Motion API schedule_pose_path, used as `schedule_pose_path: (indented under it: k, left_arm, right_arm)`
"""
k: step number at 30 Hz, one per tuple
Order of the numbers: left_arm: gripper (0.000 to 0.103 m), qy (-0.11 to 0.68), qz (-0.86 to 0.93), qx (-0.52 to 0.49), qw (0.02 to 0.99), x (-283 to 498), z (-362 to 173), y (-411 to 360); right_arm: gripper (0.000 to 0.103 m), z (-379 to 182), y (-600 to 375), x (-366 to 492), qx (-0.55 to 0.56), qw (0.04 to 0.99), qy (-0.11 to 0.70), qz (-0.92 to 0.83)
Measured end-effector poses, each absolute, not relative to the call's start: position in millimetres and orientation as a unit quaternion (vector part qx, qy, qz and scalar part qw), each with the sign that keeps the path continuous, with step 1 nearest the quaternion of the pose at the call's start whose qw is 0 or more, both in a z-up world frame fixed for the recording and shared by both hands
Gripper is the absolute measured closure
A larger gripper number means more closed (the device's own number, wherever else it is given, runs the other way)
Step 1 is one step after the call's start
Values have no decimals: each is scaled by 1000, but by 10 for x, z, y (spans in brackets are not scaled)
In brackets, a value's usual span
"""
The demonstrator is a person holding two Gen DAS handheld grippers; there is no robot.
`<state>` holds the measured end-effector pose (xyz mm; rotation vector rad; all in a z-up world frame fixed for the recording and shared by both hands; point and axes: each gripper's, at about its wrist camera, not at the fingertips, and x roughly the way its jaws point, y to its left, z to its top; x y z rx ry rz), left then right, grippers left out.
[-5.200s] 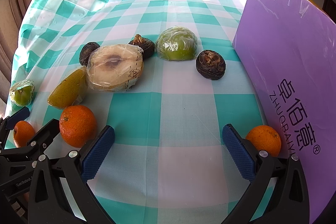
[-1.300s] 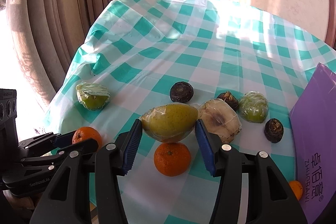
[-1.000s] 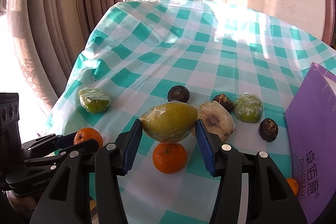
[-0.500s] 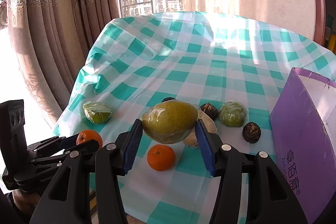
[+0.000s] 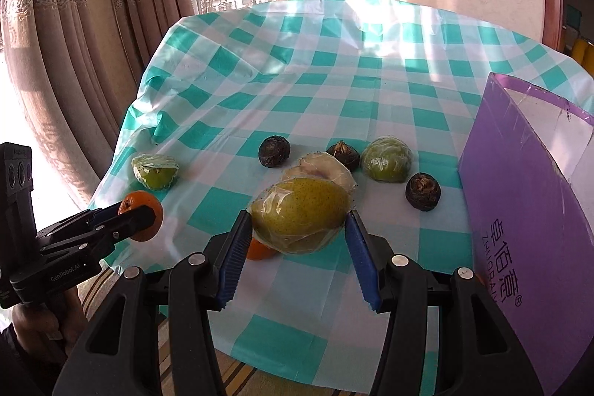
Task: Organize fruits
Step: 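Close the right tool on a plastic-wrapped pear half while the left tool holds the orange, then carry the pear half in the right tool and the orange in the left tool into the purple box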
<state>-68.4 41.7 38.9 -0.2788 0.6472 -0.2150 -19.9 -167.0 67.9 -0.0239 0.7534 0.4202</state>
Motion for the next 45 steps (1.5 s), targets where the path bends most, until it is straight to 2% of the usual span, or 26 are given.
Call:
schedule_pose_path:
  k: [3,8,13,15,19,21,22,23,27,35,45]
  left_arm:
    - [61,320,-108,-133,932,-679,375,391]
    - [61,323,-113,-129,931,-678,371,363]
    - [61,323,-113,-128,931,-672,370,354]
    - [61,324,-113,-127,931,-676,374,343]
    - [61,326,-113,-125,930,-683,386,336]
    - [61,326,-114,-122,931,-687,395,325]
    - [61,326,-116,-117,931,-687,418,305]
    - [61,325,-118,-111,932,-691,456,278]
    - [61,309,-138,-87,937,-688,742,125]
    - [61,266,-171,-44,948,-643,1262,-226]
    - [61,242,-195,-26,950,-652,1579,-521]
  right_arm:
    - [52,468,-1742,-209,-12,887,414,202]
    - [50,318,-1741,-239,-29,868,453,202]
    - [48,291,-1724,-216,-33,867,453,204]
    - [35,285,-1717,-182,-35,868,454,199]
    - [22,333,-1700,-144,-44,877,440,189]
    - [23,340,-1673,-130,-53,878,436,190]
    - [26,327,-1657,-124,-56,875,439,194]
    - [36,305,-1641,-122,-60,873,443,197]
    - [44,263,-1576,-160,-76,868,444,207]
    - [47,369,-1689,-268,-58,876,428,216]
    - [47,981,-2019,-482,-7,906,359,225]
